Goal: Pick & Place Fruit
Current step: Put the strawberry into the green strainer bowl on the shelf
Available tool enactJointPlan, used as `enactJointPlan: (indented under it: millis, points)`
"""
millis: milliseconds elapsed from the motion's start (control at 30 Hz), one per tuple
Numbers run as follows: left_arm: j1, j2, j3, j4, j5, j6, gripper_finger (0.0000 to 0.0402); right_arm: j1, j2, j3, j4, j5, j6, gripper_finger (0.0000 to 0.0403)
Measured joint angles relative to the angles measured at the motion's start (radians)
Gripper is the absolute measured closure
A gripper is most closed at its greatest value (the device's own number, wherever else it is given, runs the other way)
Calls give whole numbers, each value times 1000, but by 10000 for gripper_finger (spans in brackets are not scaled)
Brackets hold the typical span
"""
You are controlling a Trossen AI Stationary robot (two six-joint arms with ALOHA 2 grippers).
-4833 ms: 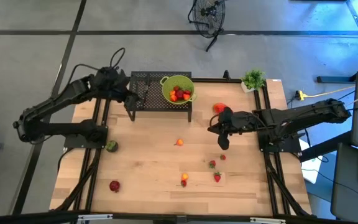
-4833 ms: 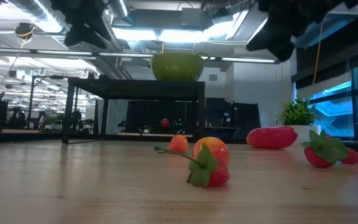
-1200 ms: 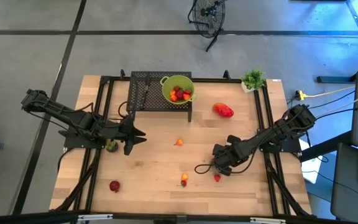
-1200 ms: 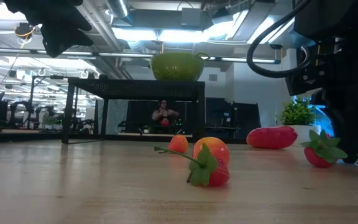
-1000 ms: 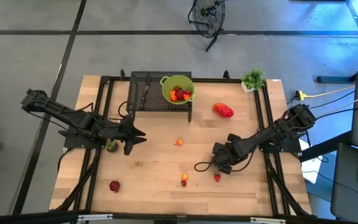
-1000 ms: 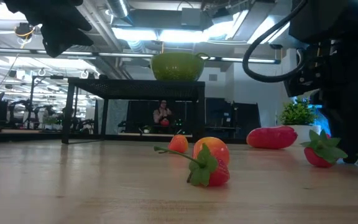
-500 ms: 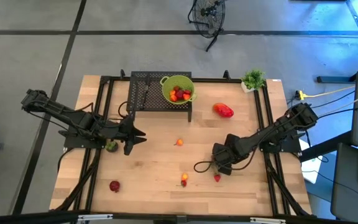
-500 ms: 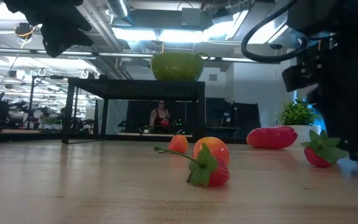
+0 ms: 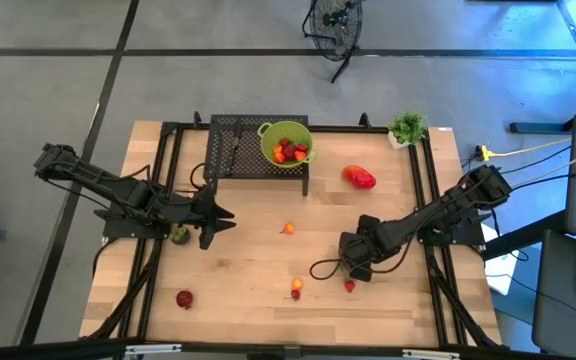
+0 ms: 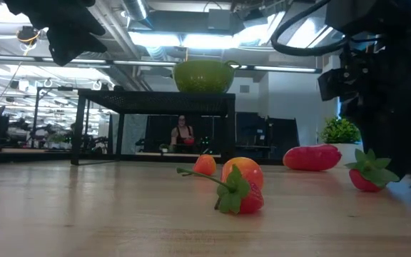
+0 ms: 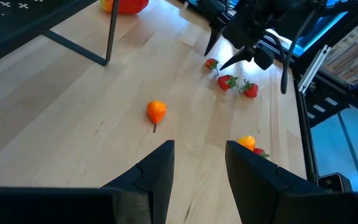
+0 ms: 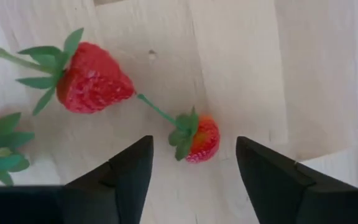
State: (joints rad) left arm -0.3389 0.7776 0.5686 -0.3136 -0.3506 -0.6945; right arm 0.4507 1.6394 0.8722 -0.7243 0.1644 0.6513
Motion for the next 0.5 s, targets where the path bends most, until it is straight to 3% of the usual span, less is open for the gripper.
enactJointPlan:
  millis: [500]
  points:
    - [0, 0, 0, 0, 0, -1, 263, -5, -3, -49, 70, -27, 12, 250]
